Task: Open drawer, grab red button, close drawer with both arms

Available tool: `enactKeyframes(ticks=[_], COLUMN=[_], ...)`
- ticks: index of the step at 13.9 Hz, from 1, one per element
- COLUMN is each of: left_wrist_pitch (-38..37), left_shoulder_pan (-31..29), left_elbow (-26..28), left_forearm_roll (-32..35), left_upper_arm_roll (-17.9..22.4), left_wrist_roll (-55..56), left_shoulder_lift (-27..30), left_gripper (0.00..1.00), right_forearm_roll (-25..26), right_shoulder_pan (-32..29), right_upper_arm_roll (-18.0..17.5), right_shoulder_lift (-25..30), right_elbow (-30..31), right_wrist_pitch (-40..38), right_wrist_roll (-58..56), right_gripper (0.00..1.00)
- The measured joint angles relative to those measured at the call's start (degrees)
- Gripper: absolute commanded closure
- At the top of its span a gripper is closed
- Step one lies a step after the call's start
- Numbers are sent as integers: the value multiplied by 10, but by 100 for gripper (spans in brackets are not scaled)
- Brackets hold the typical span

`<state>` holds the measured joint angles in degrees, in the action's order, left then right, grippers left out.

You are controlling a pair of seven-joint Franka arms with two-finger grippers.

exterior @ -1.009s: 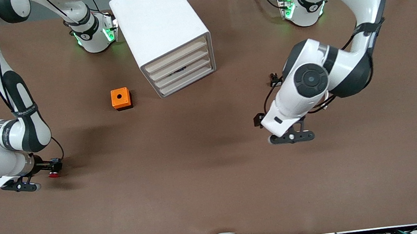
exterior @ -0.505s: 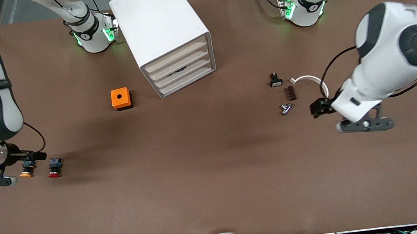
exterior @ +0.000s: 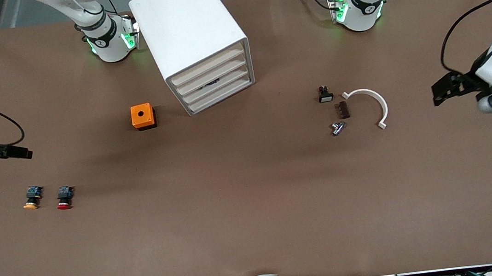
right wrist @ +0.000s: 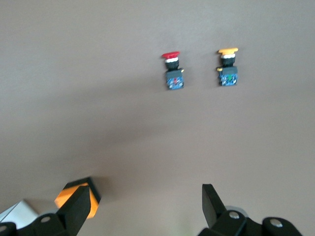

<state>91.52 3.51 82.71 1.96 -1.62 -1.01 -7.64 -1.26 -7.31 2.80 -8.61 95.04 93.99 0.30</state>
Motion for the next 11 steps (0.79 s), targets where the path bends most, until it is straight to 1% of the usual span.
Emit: enactKeyframes(ticks=[2, 4, 6, 11], left_wrist_pitch=[-13, -27, -41, -51], left_shoulder_pan=[10, 11, 15, 19], left_elbow=[0, 1, 1, 4], left_forearm_roll=[0, -1, -1, -1], left_upper_arm_roll=[27, 28, 27, 24], left_wrist_roll=[-10, 1, 36, 37], left_shoulder_lift=[16, 30, 44, 54], left_gripper=[0, 0, 0, 0], right_forearm_roll=[-7, -8, -8, -8], right_shoulder_pan=[1, 5, 7, 18], right_upper_arm_roll=[-1, -1, -1, -2], right_shoulder_lift=[16, 24, 26, 26], right_elbow=[-21, -52, -85, -139], right_wrist_pitch=[-35, -64, -85, -98], right_wrist_roll=[0, 0, 0, 0], right_gripper=[0, 0, 0, 0])
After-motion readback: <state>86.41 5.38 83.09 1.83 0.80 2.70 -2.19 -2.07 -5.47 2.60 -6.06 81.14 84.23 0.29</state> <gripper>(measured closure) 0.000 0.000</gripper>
